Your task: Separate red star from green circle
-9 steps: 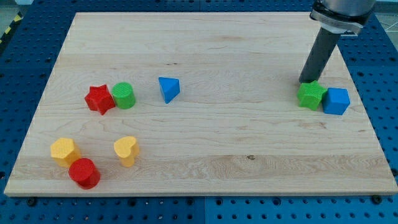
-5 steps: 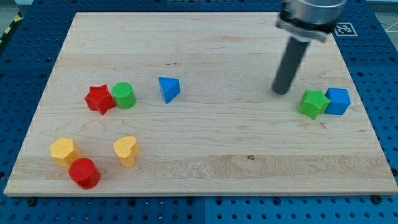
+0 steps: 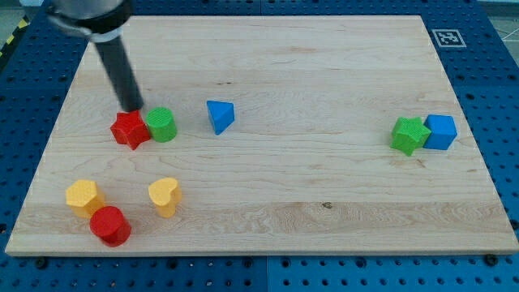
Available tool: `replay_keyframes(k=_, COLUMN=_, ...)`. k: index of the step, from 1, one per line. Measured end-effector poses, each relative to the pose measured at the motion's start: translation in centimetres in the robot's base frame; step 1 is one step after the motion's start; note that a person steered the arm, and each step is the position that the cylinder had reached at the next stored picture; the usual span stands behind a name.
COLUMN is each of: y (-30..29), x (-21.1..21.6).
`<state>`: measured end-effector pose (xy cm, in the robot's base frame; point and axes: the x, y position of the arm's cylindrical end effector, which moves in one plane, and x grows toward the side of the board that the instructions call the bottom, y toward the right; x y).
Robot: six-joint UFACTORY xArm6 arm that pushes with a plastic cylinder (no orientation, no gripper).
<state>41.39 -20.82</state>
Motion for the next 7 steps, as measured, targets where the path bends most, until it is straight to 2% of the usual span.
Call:
replay_keyframes(k=1, y=-2.5, x=0.9)
replay_keyframes(k=2, y=-3.5, x=-0.4)
replay_keyframes(k=3, y=-3.2, x=-1.8)
replay_keyframes(k=5, y=1.3, x=-1.8)
replay_keyframes(k=7, y=1.7, x=3.4)
